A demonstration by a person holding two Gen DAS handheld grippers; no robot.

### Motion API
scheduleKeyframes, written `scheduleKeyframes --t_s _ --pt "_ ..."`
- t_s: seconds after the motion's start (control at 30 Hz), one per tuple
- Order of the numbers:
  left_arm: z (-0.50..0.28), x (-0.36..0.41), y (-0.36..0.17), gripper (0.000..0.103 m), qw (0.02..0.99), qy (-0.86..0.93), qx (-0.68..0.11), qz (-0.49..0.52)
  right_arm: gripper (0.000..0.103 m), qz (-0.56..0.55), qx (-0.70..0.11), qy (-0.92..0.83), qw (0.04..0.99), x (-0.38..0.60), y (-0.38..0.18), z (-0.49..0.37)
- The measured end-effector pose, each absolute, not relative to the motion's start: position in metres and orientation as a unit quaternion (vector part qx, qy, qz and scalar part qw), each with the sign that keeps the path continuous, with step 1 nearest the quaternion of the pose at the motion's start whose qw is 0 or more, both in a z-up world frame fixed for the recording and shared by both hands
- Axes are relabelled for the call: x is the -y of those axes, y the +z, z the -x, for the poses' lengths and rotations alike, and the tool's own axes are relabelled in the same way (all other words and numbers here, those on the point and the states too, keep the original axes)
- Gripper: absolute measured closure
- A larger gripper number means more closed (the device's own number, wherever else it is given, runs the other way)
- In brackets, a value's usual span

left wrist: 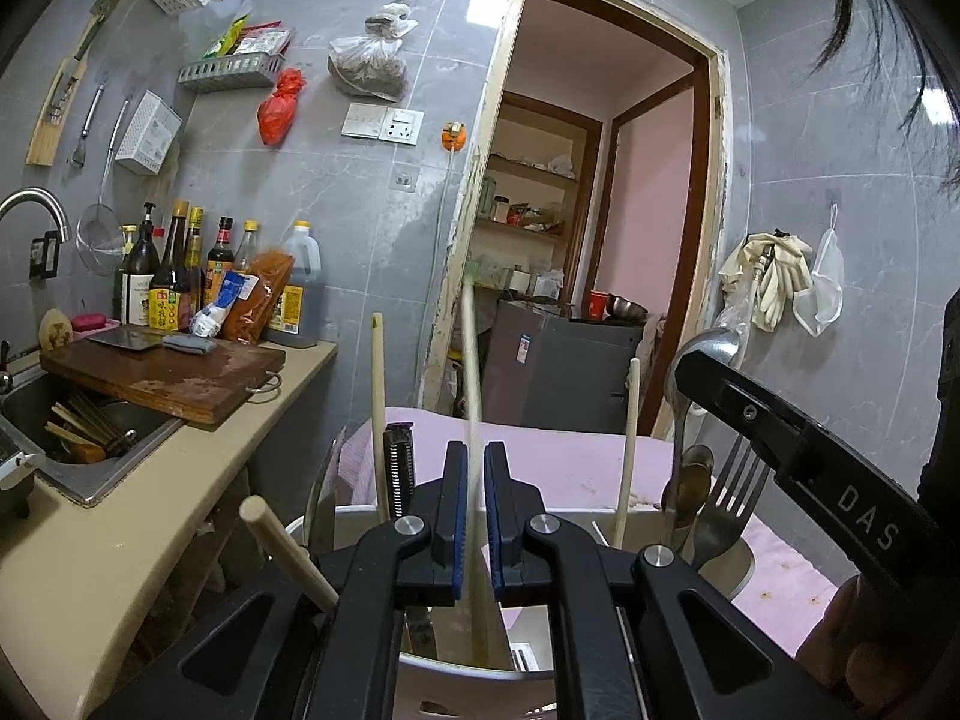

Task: Organize utensils
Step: 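Lower both items into the caddy and open both tools, then withdraw both open tools up and away from the caddy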

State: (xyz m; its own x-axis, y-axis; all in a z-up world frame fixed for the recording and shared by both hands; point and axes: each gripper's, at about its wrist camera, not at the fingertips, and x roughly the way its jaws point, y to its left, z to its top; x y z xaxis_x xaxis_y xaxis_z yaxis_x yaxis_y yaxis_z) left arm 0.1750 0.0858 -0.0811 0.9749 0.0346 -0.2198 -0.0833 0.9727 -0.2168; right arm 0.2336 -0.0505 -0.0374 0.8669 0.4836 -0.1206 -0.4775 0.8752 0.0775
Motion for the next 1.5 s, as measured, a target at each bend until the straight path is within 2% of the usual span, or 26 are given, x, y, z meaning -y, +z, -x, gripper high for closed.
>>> scheduleKeyframes --t_s 0.2,0.27,0.3,0.6,0.73,0.87,0.97,1.1,1.17,1.23,1.3,1.4,1.5 --pt "-0.175 -0.085 -0.079 0.084 0.987 0.021 -0.107 0.117 0.09 -0.025 -0.066 0.244 0.967 0.053 -0.035 -0.233" --pt "-0.175 -0.086 -0.077 0.083 0.987 0.021 -0.105 0.12 0.079 -0.028 -0.061 0.242 0.968 0.054 -0.033 -0.231" --pt "-0.175 -0.086 -0.075 0.083 0.987 0.022 -0.104 0.12 0.078 -0.03 -0.057 0.242 0.968 0.055 -0.032 -0.23" --pt "-0.17 -0.092 -0.053 0.075 0.989 0.019 -0.092 0.116 0.076 -0.038 -0.038 0.222 0.974 0.064 -0.009 -0.219" --pt "-0.167 -0.093 -0.04 0.069 0.99 0.015 -0.085 0.115 0.071 -0.043 -0.034 0.207 0.977 0.072 0.001 -0.212" --pt "-0.162 -0.094 -0.023 0.067 0.991 0.011 -0.081 0.108 0.07 -0.051 -0.034 0.19 0.98 0.082 0.015 -0.204" --pt "-0.155 -0.093 -0.011 0.061 0.992 0.011 -0.077 0.1 0.061 -0.057 -0.035 0.181 0.981 0.09 0.025 -0.197" --pt "-0.141 -0.092 0.007 0.048 0.992 0.021 -0.074 0.1 0.051 -0.062 -0.044 0.171 0.982 0.105 0.038 -0.185" --pt "-0.135 -0.089 0.014 0.039 0.992 0.027 -0.076 0.098 0.042 -0.062 -0.048 0.166 0.983 0.113 0.044 -0.179" --pt "-0.125 -0.086 0.022 0.019 0.991 0.035 -0.082 0.099 0.036 -0.06 -0.052 0.164 0.983 0.122 0.048 -0.172" --pt "-0.119 -0.083 0.026 0.011 0.99 0.038 -0.091 0.104 0.03 -0.057 -0.06 0.163 0.983 0.13 0.052 -0.164" --pt "-0.106 -0.077 0.031 0.002 0.986 0.042 -0.117 0.114 0.024 -0.053 -0.08 0.16 0.982 0.143 0.054 -0.154" --pt "-0.089 -0.067 0.032 0.001 0.981 0.049 -0.143 0.121 0.015 -0.054 -0.107 0.159 0.98 0.161 0.053 -0.14"
